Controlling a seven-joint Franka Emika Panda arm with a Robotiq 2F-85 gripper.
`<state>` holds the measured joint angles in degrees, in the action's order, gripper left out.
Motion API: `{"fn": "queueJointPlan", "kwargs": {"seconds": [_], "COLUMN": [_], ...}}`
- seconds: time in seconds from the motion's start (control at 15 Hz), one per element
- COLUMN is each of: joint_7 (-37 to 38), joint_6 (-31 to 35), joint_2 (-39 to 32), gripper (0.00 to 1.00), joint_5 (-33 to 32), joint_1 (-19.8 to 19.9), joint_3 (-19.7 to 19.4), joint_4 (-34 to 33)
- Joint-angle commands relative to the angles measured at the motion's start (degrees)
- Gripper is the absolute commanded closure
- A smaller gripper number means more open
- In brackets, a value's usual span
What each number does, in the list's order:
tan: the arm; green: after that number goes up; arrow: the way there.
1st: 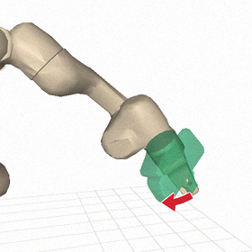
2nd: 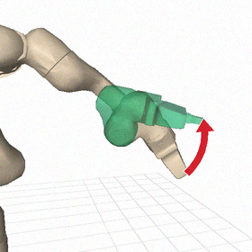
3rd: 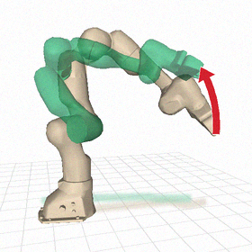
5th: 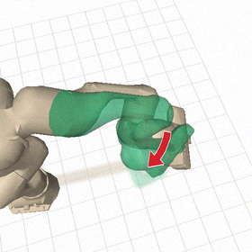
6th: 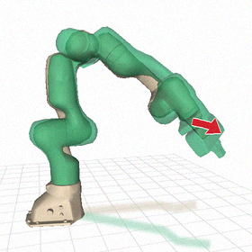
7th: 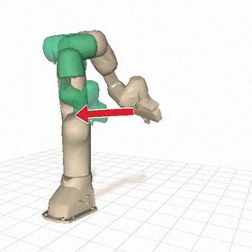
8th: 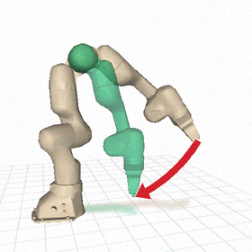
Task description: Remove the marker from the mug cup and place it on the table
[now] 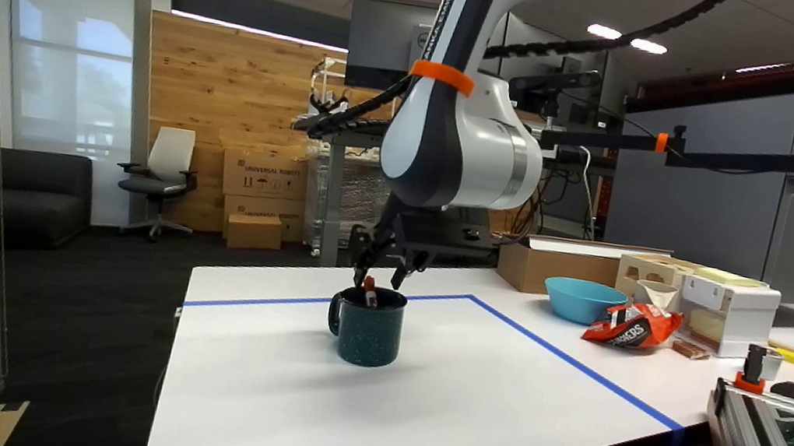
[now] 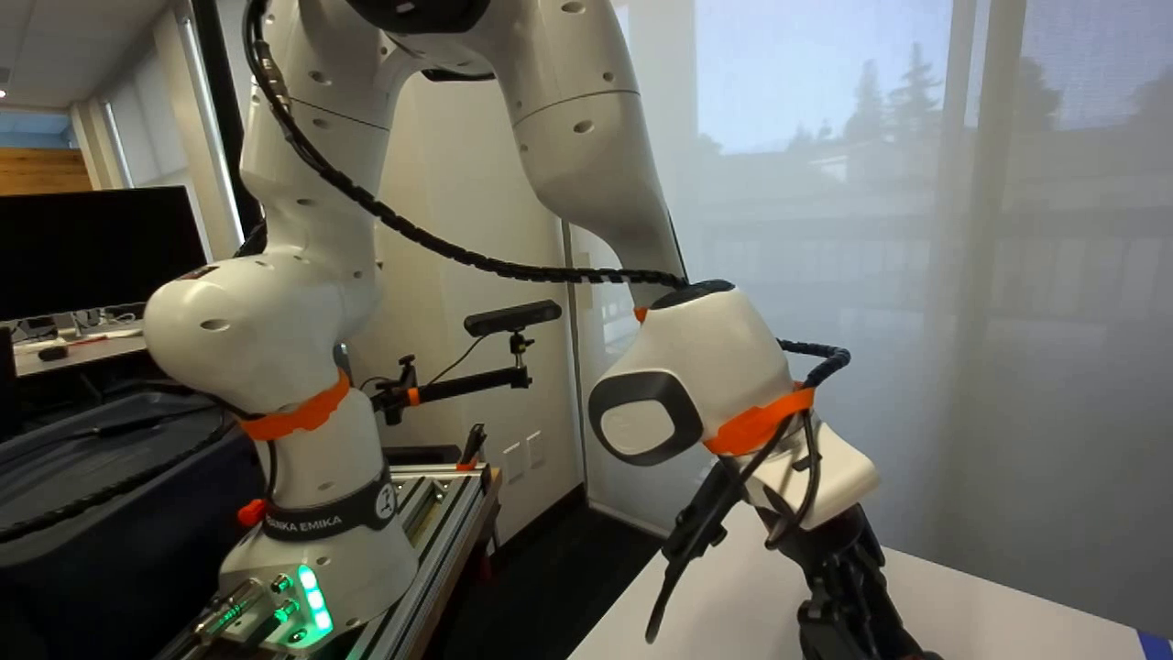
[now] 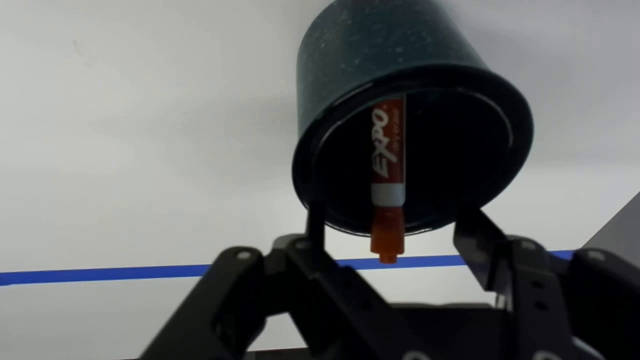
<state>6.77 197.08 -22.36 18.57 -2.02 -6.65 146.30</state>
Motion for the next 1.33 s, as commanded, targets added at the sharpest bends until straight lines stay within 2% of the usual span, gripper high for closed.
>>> {"fn": "queueJointPlan", "kwargs": {"seconds": [0.0,0.07,0.13,0.2,0.6,0.67,0.73,0.8,0.87,1.07,1.2,1.27], "joint_7": [1.6,1.5,1.5,1.6,1.4,1.3,1.4,1.3,1.2,1.1,1.1,1.1], "joint_6": [2.0,2.1,2.4,2.6,3.2,3.2,3.3,3.4,3.3,3.4,3.4,3.4], "joint_2": [-2.6,-3.0,-3.3,-3.3,-4.1,-4.1,-4.2,-4.3,-4.4,-4.7,-5.0,-5.2], "gripper": [0.34,0.36,0.34,0.39,0.47,0.56,0.52,0.55,0.54,0.65,0.64,0.68], "joint_5": [-1.3,-1.2,-1.2,-1.2,-1.1,-1.1,-1.1,-1.1,-1.0,-1.0,-1.0,-1.0], "joint_1": [0.4,0.4,0.4,0.5,0.3,0.3,0.3,0.3,0.2,0.3,0.5,0.6], "joint_3": [0.5,0.4,0.5,0.6,0.5,0.4,0.4,0.3,0.2,-0.1,-0.2,-0.4], "joint_4": [-1.8,-2.0,-2.2,-2.2,-2.6,-2.5,-2.5,-2.4,-2.4,-2.5,-2.7,-2.7]}}
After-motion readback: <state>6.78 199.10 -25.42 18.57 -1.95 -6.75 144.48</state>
